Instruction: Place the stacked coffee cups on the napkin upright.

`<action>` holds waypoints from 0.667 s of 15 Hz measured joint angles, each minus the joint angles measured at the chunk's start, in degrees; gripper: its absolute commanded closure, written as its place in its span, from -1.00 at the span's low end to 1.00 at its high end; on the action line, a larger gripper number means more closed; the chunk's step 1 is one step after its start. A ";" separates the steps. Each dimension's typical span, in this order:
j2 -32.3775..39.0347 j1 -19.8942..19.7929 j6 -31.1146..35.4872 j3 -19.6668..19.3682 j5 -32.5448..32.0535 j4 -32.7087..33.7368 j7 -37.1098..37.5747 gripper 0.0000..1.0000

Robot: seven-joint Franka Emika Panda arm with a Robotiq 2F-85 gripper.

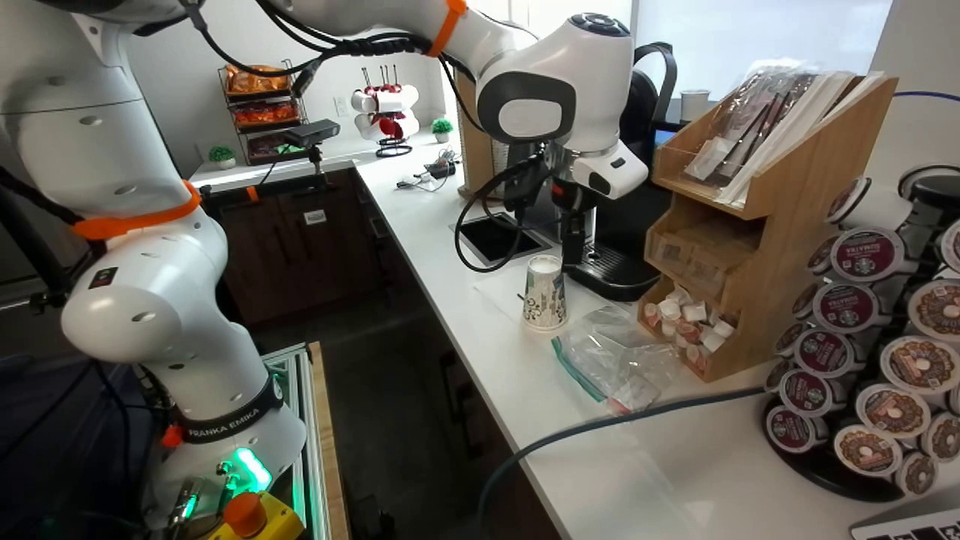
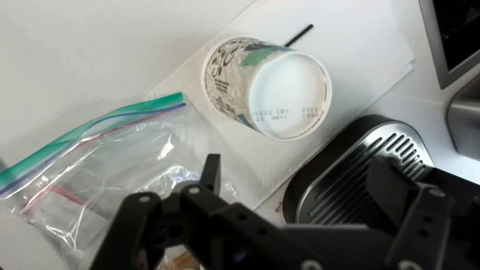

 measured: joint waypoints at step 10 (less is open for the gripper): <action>7.80 -1.23 -8.39 -0.26 0.40 6.96 3.41 -1.00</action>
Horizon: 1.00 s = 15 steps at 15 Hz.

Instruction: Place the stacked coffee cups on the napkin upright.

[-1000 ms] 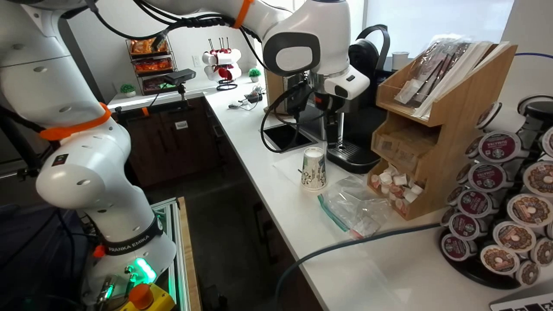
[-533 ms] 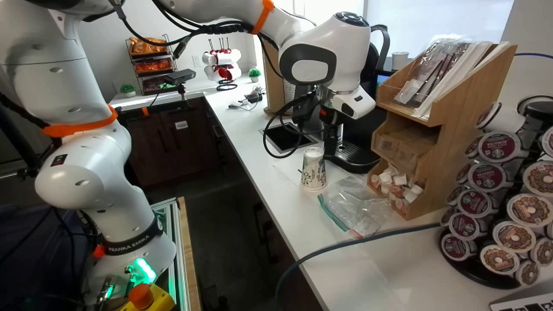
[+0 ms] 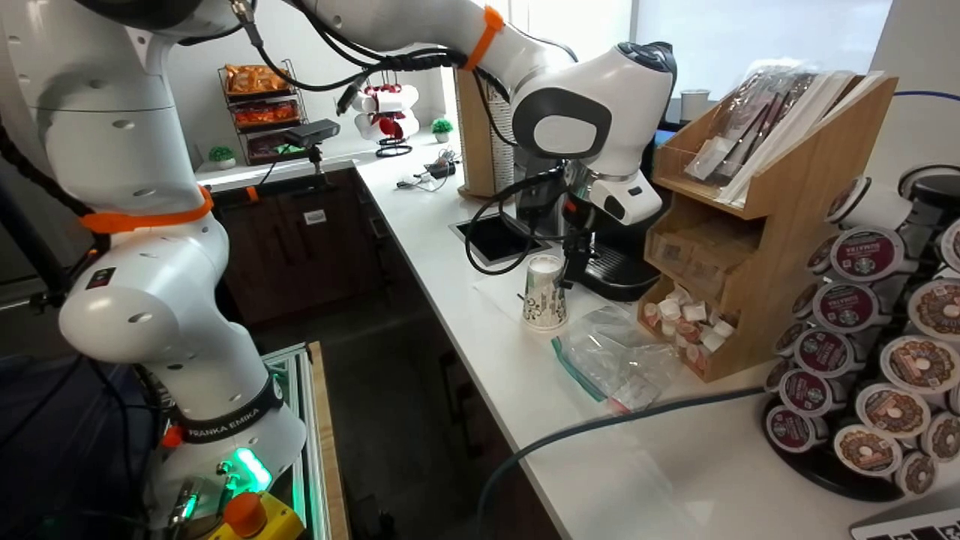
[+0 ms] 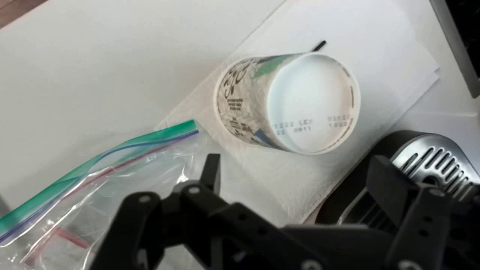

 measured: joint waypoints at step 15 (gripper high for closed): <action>3.72 0.10 -5.00 0.65 -0.20 3.99 4.39 -1.00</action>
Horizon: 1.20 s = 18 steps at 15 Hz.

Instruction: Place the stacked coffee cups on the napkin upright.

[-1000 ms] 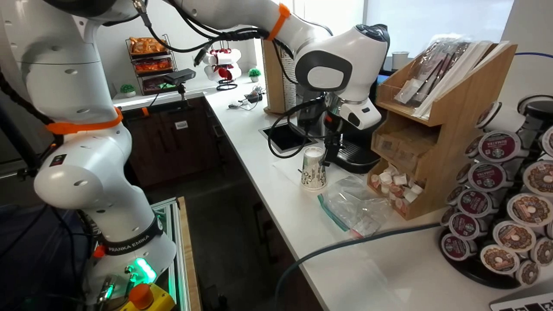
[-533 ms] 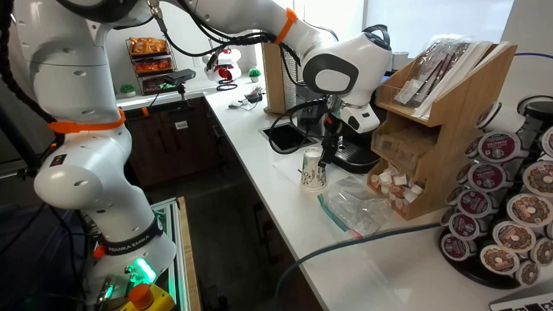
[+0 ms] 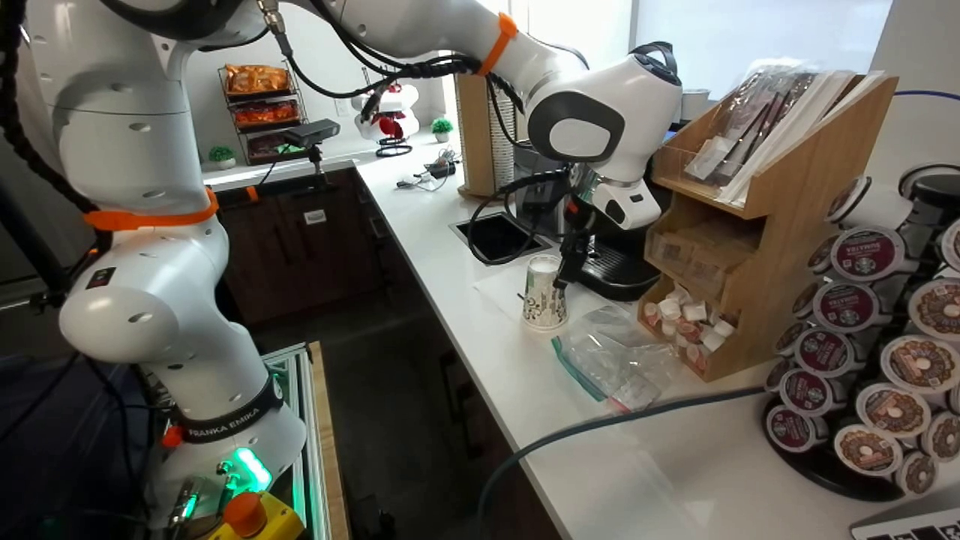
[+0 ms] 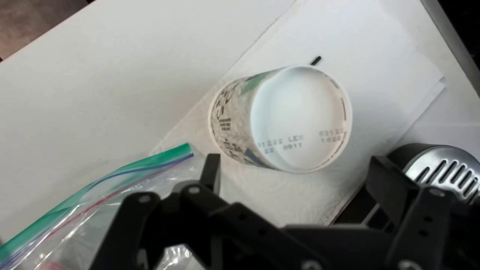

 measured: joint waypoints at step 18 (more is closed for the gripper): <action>2.81 0.61 -4.87 0.62 -0.26 2.51 3.58 0.13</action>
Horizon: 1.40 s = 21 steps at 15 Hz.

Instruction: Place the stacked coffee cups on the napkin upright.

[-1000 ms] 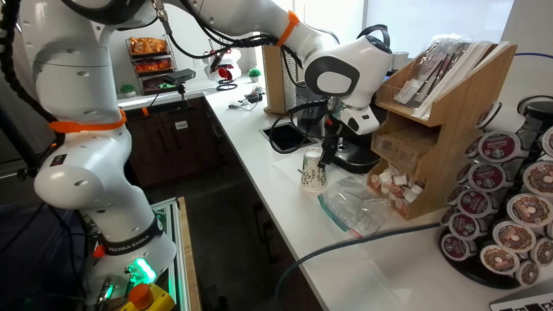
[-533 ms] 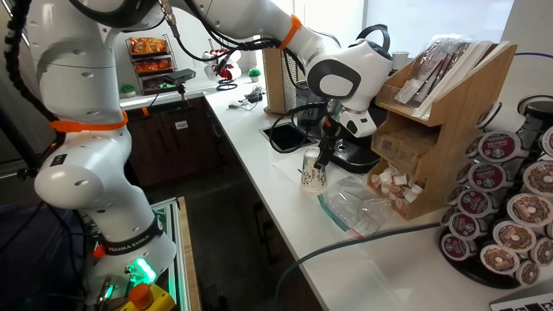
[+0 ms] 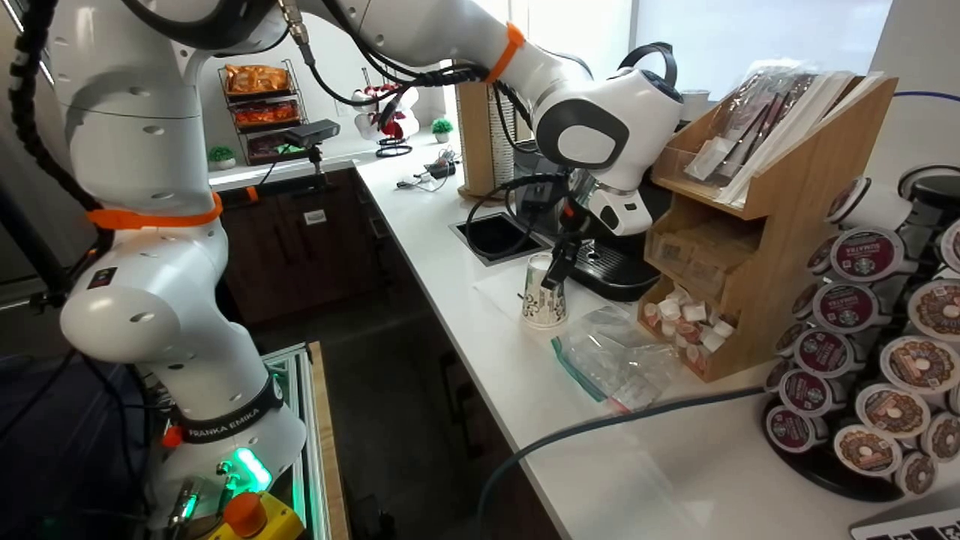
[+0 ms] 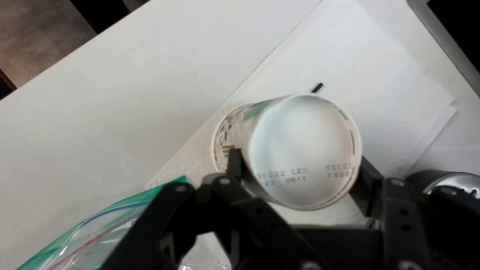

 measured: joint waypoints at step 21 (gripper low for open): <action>-8.05 7.97 3.55 1.73 -27.95 -4.07 28.32 0.13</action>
